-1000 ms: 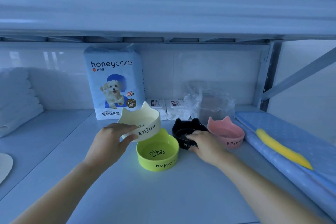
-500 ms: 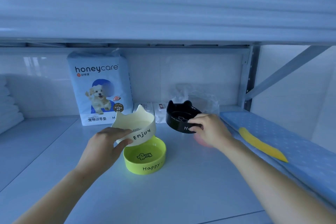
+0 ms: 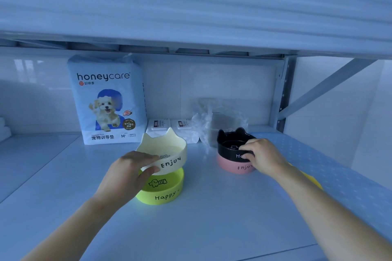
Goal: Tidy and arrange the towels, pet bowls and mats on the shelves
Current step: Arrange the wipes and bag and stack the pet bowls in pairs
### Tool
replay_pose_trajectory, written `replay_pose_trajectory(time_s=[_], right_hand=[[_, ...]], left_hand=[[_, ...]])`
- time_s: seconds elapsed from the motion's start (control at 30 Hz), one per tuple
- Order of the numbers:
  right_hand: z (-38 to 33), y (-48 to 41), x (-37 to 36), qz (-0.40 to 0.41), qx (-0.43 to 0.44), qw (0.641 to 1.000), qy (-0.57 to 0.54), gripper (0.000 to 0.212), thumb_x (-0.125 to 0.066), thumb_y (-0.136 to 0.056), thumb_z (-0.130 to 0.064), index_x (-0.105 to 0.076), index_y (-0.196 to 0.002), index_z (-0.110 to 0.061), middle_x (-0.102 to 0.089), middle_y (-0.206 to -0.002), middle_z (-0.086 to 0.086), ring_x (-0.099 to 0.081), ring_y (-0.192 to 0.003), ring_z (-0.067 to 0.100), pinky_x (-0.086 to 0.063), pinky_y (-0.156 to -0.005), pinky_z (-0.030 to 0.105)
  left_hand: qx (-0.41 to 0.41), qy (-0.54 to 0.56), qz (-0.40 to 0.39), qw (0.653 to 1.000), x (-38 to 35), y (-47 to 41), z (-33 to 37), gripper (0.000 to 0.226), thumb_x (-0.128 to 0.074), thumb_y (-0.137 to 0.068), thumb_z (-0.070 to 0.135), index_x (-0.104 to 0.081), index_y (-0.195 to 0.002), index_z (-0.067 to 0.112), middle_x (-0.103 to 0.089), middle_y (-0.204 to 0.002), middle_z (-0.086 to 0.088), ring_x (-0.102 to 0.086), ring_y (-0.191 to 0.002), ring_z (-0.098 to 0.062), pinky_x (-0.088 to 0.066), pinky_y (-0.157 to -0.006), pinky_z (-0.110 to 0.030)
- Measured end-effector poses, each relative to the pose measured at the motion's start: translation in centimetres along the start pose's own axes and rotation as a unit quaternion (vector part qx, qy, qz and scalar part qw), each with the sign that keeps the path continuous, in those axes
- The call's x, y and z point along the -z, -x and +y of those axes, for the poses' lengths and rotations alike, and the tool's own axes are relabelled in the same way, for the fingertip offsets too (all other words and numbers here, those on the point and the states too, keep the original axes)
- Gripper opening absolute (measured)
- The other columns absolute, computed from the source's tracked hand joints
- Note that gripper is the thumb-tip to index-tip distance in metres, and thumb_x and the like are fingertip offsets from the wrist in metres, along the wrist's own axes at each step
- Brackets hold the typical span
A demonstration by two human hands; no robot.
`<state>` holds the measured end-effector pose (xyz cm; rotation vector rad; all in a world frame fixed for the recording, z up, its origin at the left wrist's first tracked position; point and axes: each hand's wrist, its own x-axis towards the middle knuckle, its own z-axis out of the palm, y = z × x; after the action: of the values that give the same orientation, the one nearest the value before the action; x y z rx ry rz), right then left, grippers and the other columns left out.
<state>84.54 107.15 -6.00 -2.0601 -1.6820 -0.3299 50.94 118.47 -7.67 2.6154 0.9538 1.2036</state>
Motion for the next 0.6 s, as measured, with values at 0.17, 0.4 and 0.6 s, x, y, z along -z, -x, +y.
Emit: replay_pose_trajectory(time_s=[0.17, 0.4, 0.6], right_hand=[[0.5, 0.3, -0.3, 0.007, -0.002, 1.0, -0.011, 0.024, -0.067, -0.08, -0.007, -0.073, -0.098, -0.022, -0.068, -0.09, -0.004, -0.061, -0.085, 0.021, -0.051, -0.072, 0.035], [-0.3, 0.2, 0.0, -0.022, -0.005, 0.999, 0.031, 0.027, -0.06, -0.086, -0.012, -0.068, -0.111, -0.018, -0.065, -0.106, 0.001, -0.059, -0.098, 0.023, -0.046, -0.079, 0.029], [-2.7, 0.4, 0.3, 0.001, 0.007, 1.0, 0.013, 0.045, -0.064, -0.085, -0.023, -0.056, -0.128, -0.016, -0.055, -0.13, -0.004, -0.052, -0.118, 0.018, -0.042, -0.092, 0.026]], left_hand=[[0.0, -0.009, 0.012, 1.0, 0.1, -0.1, -0.2, 0.025, -0.075, -0.077, 0.016, -0.073, -0.1, 0.023, -0.07, -0.094, 0.008, -0.061, -0.088, -0.012, -0.033, -0.067, -0.005], [-0.009, -0.002, 0.017, 1.0, -0.2, 0.3, 0.1, 0.024, -0.076, -0.076, 0.016, -0.074, -0.098, 0.024, -0.07, -0.092, 0.01, -0.055, -0.086, -0.001, -0.034, -0.068, -0.006], [-0.015, -0.013, 0.029, 0.999, 0.4, 0.6, 0.2, 0.021, -0.075, -0.078, 0.017, -0.074, -0.097, 0.025, -0.068, -0.09, 0.013, -0.049, -0.091, -0.001, -0.036, -0.064, -0.009]])
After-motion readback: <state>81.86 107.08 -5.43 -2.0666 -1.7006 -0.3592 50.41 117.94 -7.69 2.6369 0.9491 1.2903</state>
